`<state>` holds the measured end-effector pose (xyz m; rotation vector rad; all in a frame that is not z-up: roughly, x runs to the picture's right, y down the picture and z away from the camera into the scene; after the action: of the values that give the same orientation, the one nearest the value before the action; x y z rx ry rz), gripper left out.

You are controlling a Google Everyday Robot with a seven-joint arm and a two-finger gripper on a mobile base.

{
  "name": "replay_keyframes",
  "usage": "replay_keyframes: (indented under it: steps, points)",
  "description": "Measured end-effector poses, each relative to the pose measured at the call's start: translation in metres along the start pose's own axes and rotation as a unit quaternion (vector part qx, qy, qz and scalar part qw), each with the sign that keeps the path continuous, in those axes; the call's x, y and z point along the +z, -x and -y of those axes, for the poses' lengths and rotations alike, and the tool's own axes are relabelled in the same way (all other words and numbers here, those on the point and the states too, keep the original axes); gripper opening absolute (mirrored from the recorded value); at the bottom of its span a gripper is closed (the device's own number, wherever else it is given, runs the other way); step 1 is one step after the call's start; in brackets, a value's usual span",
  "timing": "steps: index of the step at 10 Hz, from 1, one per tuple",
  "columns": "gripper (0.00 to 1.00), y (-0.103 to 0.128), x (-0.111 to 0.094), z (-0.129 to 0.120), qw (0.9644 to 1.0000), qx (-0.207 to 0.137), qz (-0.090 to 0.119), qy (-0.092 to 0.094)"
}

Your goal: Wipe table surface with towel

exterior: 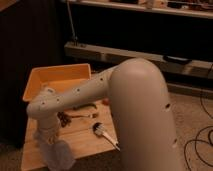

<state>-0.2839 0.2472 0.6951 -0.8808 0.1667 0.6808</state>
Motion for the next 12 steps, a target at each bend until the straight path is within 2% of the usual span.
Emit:
replay_keyframes:
  steps: [2,4,6,8,9,11,12]
  points:
    - [0.0,0.023,0.003,-0.021,0.9997,-0.022,-0.004,0.013]
    - [0.0,0.036,0.003,-0.019,0.9995,-0.013,-0.004,0.028]
    - [0.0,0.04,-0.001,0.005,0.9991,0.018,0.002,0.039]
    - [0.0,0.042,-0.007,0.04,0.9971,0.057,0.012,0.05]
    - [0.0,0.042,-0.01,0.063,0.9957,0.077,0.01,0.049]
    - [0.0,0.04,-0.011,0.103,0.9927,0.116,0.002,0.035]
    - [0.0,0.036,-0.01,0.115,0.9908,0.132,-0.003,0.027]
